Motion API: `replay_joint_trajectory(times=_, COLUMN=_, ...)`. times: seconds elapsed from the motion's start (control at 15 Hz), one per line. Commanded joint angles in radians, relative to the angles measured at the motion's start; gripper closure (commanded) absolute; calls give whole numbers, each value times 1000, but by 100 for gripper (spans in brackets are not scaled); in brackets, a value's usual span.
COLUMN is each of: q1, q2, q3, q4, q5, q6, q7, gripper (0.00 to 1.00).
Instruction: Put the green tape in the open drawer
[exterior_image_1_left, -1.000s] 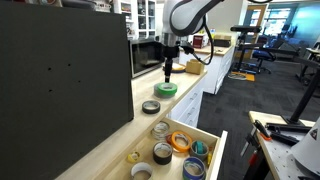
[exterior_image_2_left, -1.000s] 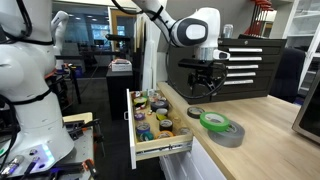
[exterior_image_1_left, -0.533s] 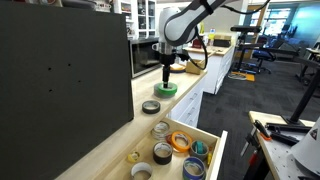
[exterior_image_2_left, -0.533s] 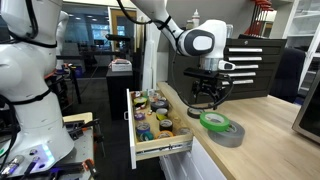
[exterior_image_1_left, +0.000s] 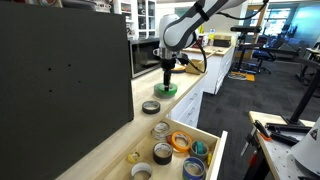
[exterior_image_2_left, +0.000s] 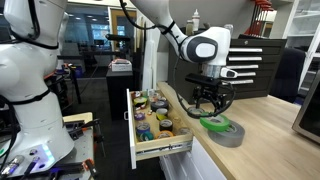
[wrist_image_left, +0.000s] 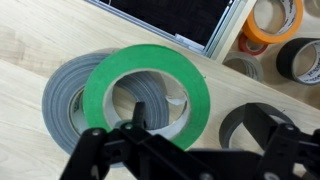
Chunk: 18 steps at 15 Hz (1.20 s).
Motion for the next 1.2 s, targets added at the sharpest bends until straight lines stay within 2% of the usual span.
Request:
replay_joint_trajectory(times=0.0, q1=-37, q2=7, q3=33, q4=12, q5=41, q6=-36, q7=-33, gripper=0)
replay_joint_trajectory(times=0.67, q1=-60, q2=51, q3=34, q4=27, q5=47, q6=-36, q7=-50, gripper=0)
replay_joint_trajectory(times=0.73, q1=-62, q2=54, q3=36, q4=25, q5=49, q6=-32, q7=-50, gripper=18)
replay_joint_trajectory(times=1.13, q1=-76, q2=57, q3=44, q4=30, q5=58, q6=-32, q7=-59, gripper=60)
